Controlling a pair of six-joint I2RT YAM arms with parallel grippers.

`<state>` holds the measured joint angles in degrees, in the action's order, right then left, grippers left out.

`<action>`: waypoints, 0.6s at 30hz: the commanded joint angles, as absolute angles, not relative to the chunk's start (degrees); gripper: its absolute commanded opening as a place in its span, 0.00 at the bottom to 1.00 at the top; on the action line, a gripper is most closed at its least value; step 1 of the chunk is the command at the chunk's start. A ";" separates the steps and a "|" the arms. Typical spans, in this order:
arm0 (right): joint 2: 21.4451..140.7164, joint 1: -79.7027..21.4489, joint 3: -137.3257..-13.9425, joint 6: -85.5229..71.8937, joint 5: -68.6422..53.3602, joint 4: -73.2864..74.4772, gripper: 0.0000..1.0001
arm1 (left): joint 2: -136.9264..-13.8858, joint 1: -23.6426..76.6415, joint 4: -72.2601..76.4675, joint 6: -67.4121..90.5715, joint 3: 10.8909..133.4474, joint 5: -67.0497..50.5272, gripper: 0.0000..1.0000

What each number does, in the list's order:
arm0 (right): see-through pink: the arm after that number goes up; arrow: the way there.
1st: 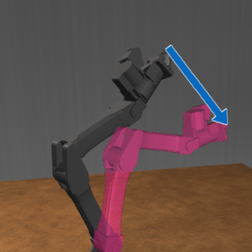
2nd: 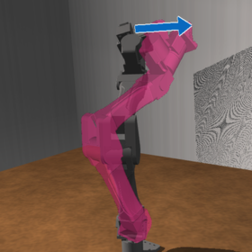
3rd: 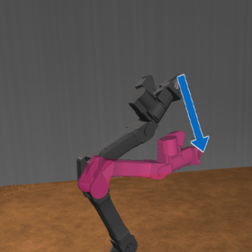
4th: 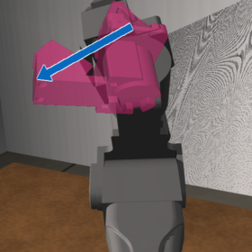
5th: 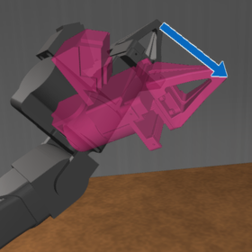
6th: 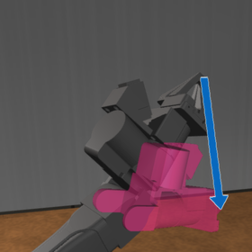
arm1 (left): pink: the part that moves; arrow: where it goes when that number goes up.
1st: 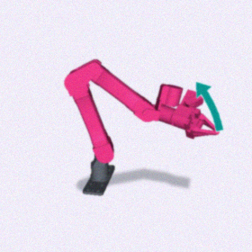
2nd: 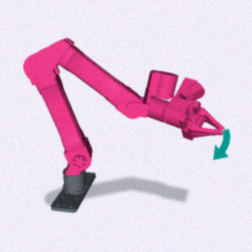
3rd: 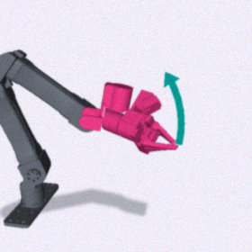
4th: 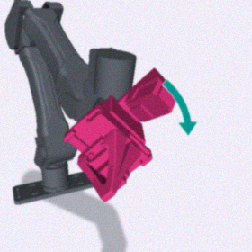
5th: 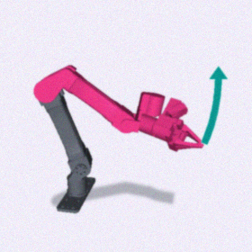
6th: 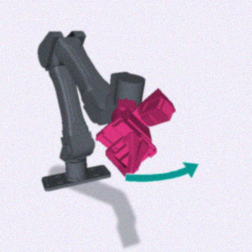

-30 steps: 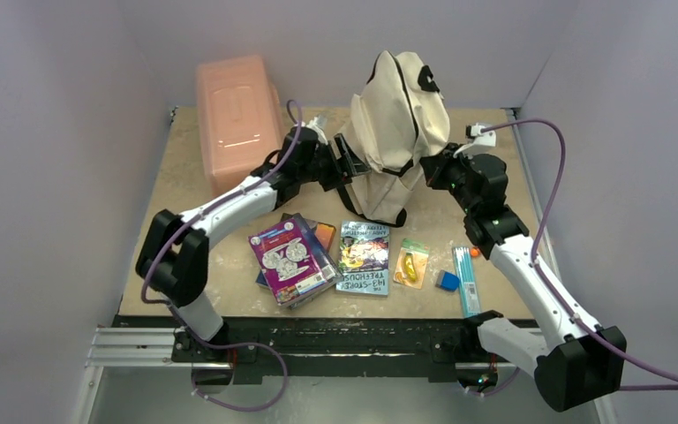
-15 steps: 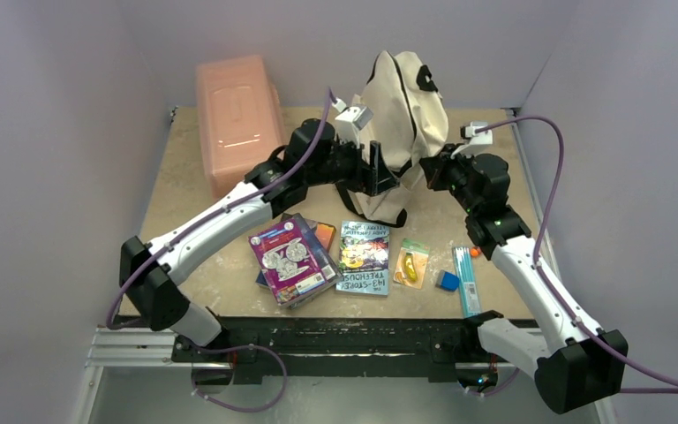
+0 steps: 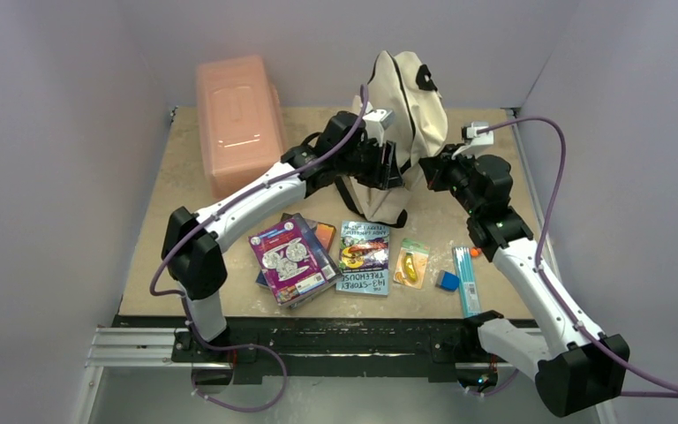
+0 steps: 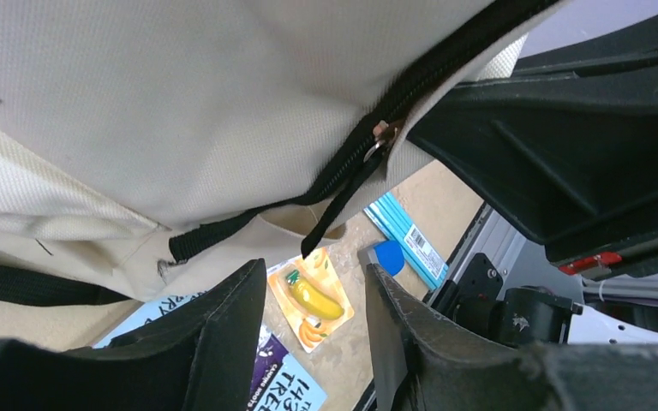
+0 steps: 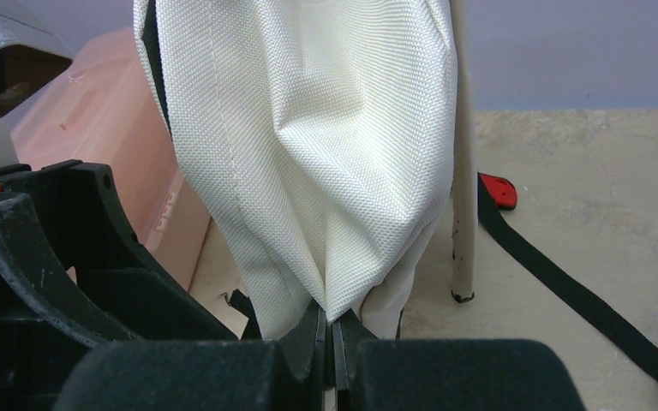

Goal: Pack the student bag
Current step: Unzip the student bag at the center of the board.

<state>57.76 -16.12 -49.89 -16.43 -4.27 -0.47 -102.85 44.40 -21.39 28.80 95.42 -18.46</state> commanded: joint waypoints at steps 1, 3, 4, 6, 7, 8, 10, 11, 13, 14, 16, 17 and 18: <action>55.55 -15.96 -51.65 -15.95 -5.22 -6.12 0.00 | -103.95 44.79 -21.53 26.97 100.20 -17.84 0.46; 55.39 -15.93 -51.47 -16.04 -5.35 -6.16 0.00 | -104.78 44.78 -21.75 26.74 101.17 -16.93 0.47; 55.33 -16.00 -51.50 -16.08 -5.36 -6.22 0.00 | -105.15 44.74 -21.71 26.72 101.69 -16.57 0.47; 55.21 -15.95 -51.39 -16.08 -5.36 -6.24 0.00 | -105.73 44.74 -21.56 26.87 102.21 -15.28 0.46; 55.13 -15.97 -51.35 -16.15 -5.41 -6.23 0.00 | -105.93 44.74 -21.10 27.11 102.23 -14.80 0.44; 55.11 -15.99 -51.37 -16.17 -5.44 -6.23 0.00 | -106.09 44.74 -20.60 27.35 102.26 -14.96 0.41; 55.06 -16.01 -51.37 -16.26 -5.37 -6.24 0.00 | -106.28 44.83 -19.46 28.01 102.52 -15.93 0.38; 55.10 -16.00 -51.37 -16.26 -5.36 -6.23 0.00 | -106.33 44.82 -18.98 28.56 102.50 -16.10 0.37; 55.18 -16.00 -51.46 -16.26 -5.49 -6.21 0.00 | -106.38 44.83 -18.26 29.02 102.47 -16.42 0.35; 55.24 -16.02 -51.51 -16.26 -5.53 -6.15 0.00 | -106.41 44.85 -18.18 29.13 102.55 -16.51 0.35; 55.41 -15.98 -51.74 -16.34 -5.69 -6.19 0.00 | -106.39 44.82 -18.12 29.17 102.51 -16.93 0.31; 55.50 -16.05 -51.76 -16.27 -5.83 -6.21 0.00 | -106.43 44.82 -18.11 29.35 102.48 -17.26 0.29; 55.61 -16.00 -51.71 -16.22 -6.07 -6.28 0.00 | -106.38 44.84 -18.06 29.52 102.41 -17.68 0.24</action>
<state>57.23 -16.12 -49.89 -16.45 -4.56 -0.49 -106.41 44.62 -20.75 28.56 100.07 -16.32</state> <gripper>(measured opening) 0.016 0.299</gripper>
